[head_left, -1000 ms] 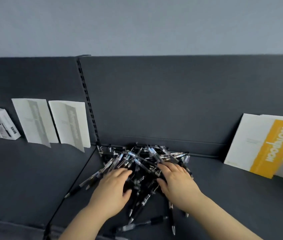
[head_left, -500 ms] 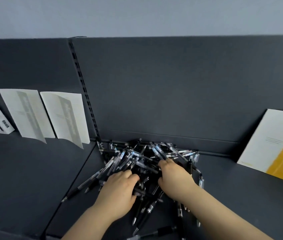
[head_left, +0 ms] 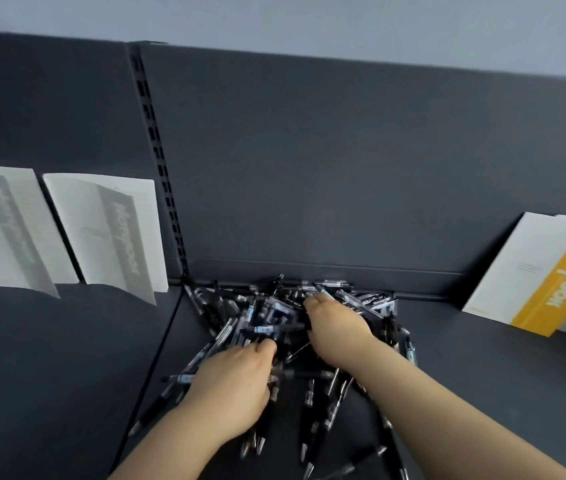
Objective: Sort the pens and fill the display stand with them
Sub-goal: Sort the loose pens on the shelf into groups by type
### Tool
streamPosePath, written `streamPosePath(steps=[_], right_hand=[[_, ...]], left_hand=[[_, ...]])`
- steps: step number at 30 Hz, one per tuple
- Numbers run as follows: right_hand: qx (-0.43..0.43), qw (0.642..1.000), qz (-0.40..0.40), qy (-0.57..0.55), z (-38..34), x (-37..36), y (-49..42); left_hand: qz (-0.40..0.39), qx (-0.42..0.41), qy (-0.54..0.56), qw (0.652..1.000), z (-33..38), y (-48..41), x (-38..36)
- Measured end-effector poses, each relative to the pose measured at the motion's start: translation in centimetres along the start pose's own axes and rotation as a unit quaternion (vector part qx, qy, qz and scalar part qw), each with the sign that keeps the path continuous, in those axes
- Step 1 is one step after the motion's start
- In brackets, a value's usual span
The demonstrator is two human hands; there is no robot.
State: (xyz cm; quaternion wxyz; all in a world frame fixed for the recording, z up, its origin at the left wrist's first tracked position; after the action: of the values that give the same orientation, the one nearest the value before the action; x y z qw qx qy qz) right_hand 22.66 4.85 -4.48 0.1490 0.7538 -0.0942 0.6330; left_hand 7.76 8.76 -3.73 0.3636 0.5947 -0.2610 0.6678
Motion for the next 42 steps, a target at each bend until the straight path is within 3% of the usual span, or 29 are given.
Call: streamPosePath(steps=[5,8,10,13,16,18,20,24,27,31,36,42], right_hand=[[-0.034,0.991,0.071,-0.109,1.3,2.7,0.9],[-0.076,0.967,0.089,-0.227,2.2,4.2,2.7],[-0.1,0.935,0.097,-0.327,2.7,4.3,4.4],[-0.114,0.851,0.105,-0.502,2.9,3.3,7.1],[-0.112,0.718,0.092,-0.681,2.9,2.2,9.3],[-0.114,0.663,0.074,-0.737,3.3,1.4,10.7],[-0.113,0.625,0.072,-0.769,3.8,1.1,11.9],[-0.098,0.556,0.085,-0.821,5.9,1.1,14.3],[-0.088,0.549,0.077,-0.827,8.0,1.2,16.0],[-0.079,0.567,0.075,-0.817,11.2,1.5,18.0],[-0.073,0.662,0.038,-0.745,15.4,1.5,20.0],[-0.092,0.738,0.032,-0.668,20.3,1.0,21.6]], left_hand=[[-0.033,-0.019,0.034,0.999,-1.7,0.2,1.2],[-0.059,-0.008,0.133,0.989,-1.9,0.5,2.3],[-0.095,0.013,0.242,0.965,-1.7,0.5,2.2],[-0.139,0.059,0.41,0.9,-0.3,0.6,1.3],[-0.19,0.1,0.588,0.78,2.7,1.0,0.5],[-0.219,0.112,0.652,0.717,5.1,1.4,0.0],[-0.225,0.117,0.685,0.683,7.1,1.5,-0.4],[-0.193,0.139,0.721,0.651,10.8,0.7,-1.0],[-0.191,0.129,0.738,0.634,14.5,0.1,-1.1],[-0.181,0.132,0.755,0.617,19.7,-0.6,-1.7],[-0.139,0.155,0.75,0.628,24.6,-1.3,-3.2],[-0.095,0.195,0.729,0.65,28.5,-2.0,-5.1]])
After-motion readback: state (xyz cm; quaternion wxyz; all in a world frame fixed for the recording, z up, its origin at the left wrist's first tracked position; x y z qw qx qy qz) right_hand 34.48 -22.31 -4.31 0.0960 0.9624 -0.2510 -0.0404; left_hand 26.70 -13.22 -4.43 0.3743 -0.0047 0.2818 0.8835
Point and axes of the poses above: each hand's wrist, its own y-axis away from the middle knuckle, its own x-axis out of the back of the hand, z = x × y, the point moved 5 cm from there along -y, towards the middle knuckle, and after that the axes turned 9 degrees about x, right-handed, at the moved point
